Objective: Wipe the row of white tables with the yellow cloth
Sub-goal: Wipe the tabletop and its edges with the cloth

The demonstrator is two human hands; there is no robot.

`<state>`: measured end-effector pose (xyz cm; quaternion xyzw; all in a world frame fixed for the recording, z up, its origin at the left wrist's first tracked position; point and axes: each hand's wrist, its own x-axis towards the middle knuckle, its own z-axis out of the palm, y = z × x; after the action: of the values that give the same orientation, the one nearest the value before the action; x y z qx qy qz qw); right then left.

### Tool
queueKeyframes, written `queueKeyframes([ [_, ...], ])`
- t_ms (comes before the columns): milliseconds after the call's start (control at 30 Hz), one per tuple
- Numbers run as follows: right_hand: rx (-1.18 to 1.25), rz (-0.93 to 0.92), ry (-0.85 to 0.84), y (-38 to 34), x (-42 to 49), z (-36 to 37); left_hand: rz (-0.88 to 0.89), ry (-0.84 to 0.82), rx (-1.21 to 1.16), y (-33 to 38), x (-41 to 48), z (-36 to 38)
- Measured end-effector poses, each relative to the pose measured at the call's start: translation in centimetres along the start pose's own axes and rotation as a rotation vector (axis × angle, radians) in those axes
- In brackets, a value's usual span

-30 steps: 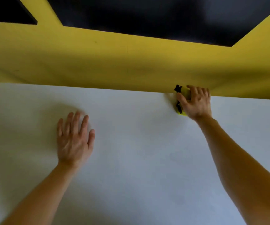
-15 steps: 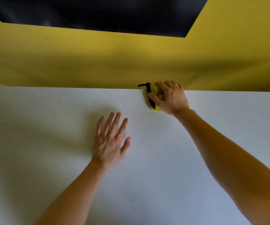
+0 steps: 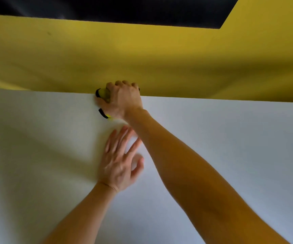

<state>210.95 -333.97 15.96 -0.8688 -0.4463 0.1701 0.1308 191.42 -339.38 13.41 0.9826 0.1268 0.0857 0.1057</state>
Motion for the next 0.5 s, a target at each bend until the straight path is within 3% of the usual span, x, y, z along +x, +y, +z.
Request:
queueKeyframes([
  [133, 0.082, 0.082, 0.187, 10.3, -5.3, -1.7, -0.008, -0.031, -0.045, 0.3, 0.2, -0.3],
  [300, -0.044, 0.402, 0.371, 23.8, -14.7, -7.2, -0.010, -0.015, -0.067, 0.1, 0.0, -0.1],
  [367, -0.092, 0.517, 0.375, 22.1, -14.0, -6.2, -0.023, -0.021, -0.058, 0.1, -0.1, 0.0],
  [400, -0.081, 0.490, 0.354, 19.8, -12.4, -5.2, -0.025, -0.020, -0.053, 0.1, -0.1, 0.0],
  [500, -0.020, 0.232, 0.255, 8.8, -5.4, -1.9, -0.048, -0.002, 0.014, 0.1, -0.1, 0.0],
])
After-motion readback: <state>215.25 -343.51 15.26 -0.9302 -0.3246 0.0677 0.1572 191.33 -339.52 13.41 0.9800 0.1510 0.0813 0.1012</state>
